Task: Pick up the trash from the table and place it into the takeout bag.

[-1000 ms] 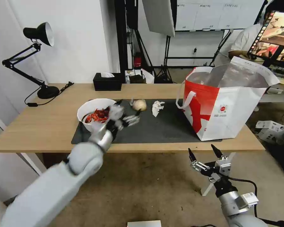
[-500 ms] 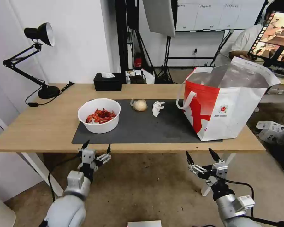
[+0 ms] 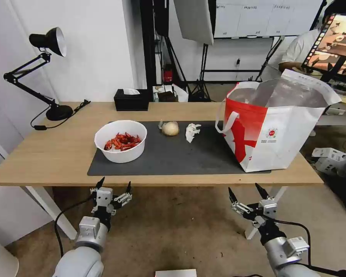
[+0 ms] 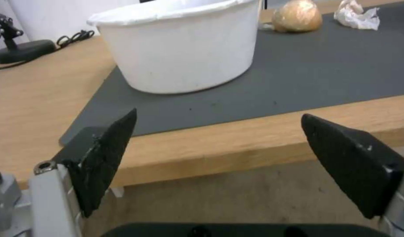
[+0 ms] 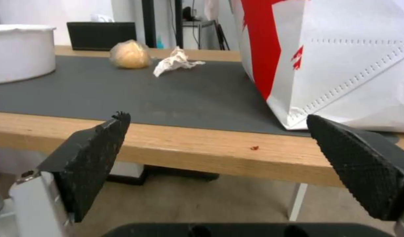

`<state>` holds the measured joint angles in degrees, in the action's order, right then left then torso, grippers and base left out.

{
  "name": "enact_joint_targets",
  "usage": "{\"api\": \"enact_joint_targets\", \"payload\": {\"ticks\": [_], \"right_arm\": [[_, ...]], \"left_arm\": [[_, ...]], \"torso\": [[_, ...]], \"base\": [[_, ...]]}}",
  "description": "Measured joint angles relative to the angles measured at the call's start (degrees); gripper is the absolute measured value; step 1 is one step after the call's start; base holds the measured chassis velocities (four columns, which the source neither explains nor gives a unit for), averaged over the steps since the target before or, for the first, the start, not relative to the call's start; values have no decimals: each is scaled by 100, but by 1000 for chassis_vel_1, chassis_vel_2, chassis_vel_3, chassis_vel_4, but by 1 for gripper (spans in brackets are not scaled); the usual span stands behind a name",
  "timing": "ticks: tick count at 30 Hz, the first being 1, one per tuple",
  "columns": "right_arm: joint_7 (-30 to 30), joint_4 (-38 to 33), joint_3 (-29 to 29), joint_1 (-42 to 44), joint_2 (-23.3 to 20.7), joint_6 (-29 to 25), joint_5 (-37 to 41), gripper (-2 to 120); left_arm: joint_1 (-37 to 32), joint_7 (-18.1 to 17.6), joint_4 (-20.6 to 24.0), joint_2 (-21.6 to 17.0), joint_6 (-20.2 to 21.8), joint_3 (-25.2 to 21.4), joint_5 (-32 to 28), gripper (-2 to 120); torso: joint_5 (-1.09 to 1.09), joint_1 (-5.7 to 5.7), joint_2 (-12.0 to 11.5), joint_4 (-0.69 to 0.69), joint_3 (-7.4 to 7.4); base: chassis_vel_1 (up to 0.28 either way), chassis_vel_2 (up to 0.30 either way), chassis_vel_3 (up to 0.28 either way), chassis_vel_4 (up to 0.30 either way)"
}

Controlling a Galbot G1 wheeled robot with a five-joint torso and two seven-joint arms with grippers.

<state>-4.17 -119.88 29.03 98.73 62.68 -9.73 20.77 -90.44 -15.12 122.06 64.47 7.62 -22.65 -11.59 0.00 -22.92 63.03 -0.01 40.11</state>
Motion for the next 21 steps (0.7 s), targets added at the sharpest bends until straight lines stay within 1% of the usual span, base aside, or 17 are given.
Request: {"api": "enact_joint_targets", "payload": {"ticks": [7,10,12,13,16,17,18,20,21], "right_arm": [[2,29,-47,-62,-1,-2,5,100],[4,34,-165,-184,-63,27,67,100],[58,45,-559,-595,-300,222,336,100],[58,45,-559,-595,-300,222,336,100],[188,226,-1195,-1480,-771,527,821,100],[188,226,-1195,-1480,-771,527,821,100],[242,344,-1420,-1841,-921,571,953,100],[326,617,-1810,-2517,-1149,592,1169,100],[326,617,-1810,-2517,-1149,592,1169,100]], "left_arm": [[-42,5,-63,100,-37,4,54,100],[-57,10,-85,100,-73,1,61,100],[-66,14,-115,99,-113,-23,82,100],[-66,14,-115,99,-113,-23,82,100],[-66,13,-130,121,-119,-59,85,100],[-66,13,-130,121,-119,-59,85,100],[-66,12,-131,133,-119,-79,84,100],[-69,6,-131,151,-122,-100,67,100],[-69,6,-131,151,-122,-100,67,100]], "torso": [[-1,0,0,0,0],[-1,0,0,-1,0],[0,0,0,-1,0],[0,0,0,-1,0],[-1,0,0,2,0],[-1,0,0,2,0],[1,0,-1,2,1],[-2,-1,-1,2,1],[-2,-1,-1,2,1]], "base": [[0,0,0,0],[0,0,0,0],[0,0,0,0],[0,0,0,0],[0,0,0,0],[0,0,0,0],[0,0,0,0],[0,0,0,0],[0,0,0,0]]}}
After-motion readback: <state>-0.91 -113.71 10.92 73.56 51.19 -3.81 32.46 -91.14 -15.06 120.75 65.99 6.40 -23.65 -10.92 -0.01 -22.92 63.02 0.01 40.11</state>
